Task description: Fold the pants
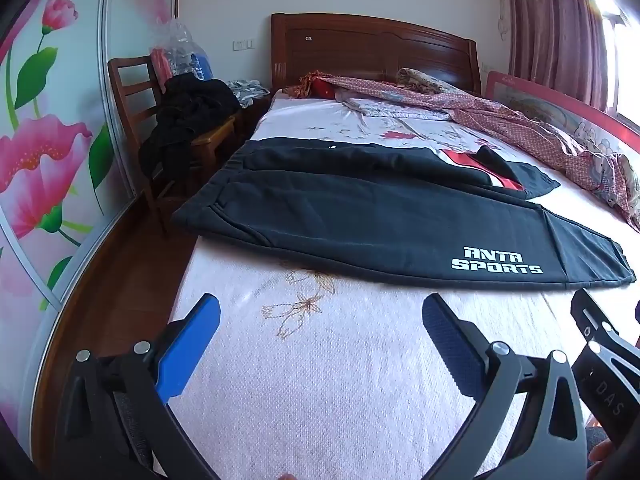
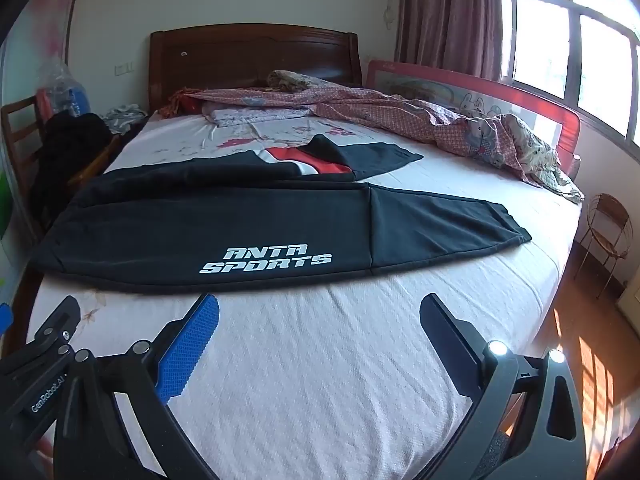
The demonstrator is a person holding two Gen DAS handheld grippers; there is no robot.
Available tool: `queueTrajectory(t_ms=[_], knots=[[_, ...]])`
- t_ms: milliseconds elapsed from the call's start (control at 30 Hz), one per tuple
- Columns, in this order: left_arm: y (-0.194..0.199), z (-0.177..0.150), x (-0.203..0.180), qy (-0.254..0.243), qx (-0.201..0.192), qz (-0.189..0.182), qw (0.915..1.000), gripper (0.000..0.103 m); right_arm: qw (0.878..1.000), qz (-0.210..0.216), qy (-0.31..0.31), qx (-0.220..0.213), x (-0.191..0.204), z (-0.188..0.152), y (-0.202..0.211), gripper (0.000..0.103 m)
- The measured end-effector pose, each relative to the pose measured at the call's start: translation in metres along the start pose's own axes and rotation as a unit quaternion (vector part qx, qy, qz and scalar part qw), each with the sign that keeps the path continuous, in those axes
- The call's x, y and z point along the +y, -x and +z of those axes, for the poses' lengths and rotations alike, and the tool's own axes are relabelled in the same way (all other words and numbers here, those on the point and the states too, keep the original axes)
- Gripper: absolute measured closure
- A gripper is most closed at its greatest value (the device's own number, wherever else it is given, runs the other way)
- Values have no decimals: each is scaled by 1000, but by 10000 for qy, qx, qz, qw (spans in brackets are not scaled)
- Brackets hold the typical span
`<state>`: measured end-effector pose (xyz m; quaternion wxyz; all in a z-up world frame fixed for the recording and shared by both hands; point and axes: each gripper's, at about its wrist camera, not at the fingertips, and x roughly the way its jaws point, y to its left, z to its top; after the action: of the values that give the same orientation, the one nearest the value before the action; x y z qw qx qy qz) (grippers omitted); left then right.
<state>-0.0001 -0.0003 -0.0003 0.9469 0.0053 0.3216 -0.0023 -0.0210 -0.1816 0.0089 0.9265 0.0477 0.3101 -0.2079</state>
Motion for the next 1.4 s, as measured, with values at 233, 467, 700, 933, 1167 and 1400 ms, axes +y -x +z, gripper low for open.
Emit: queueTrajectory(t_ms=[233, 467, 700, 933, 1167, 1400], knots=[[0, 0, 0, 4, 27, -5, 10000, 2, 10000, -14, -9, 15, 4, 1, -1, 3], [-4, 0, 1, -9, 49, 2, 10000, 2, 10000, 23, -7, 31, -4, -1, 0, 3], [-6, -1, 1, -6, 88, 1, 10000, 2, 10000, 9, -7, 84, -1, -3, -4, 3], [-6, -2, -1, -32, 118, -5, 9999, 2, 10000, 22, -20, 79, -1, -4, -4, 3], [-7, -1, -2, -64, 200, 12, 9998, 2, 9999, 27, -8, 144, 0, -4, -5, 3], [-8, -2, -1, -47, 171, 22, 9998, 2, 9999, 17, 0, 100, 0, -4, -5, 3]])
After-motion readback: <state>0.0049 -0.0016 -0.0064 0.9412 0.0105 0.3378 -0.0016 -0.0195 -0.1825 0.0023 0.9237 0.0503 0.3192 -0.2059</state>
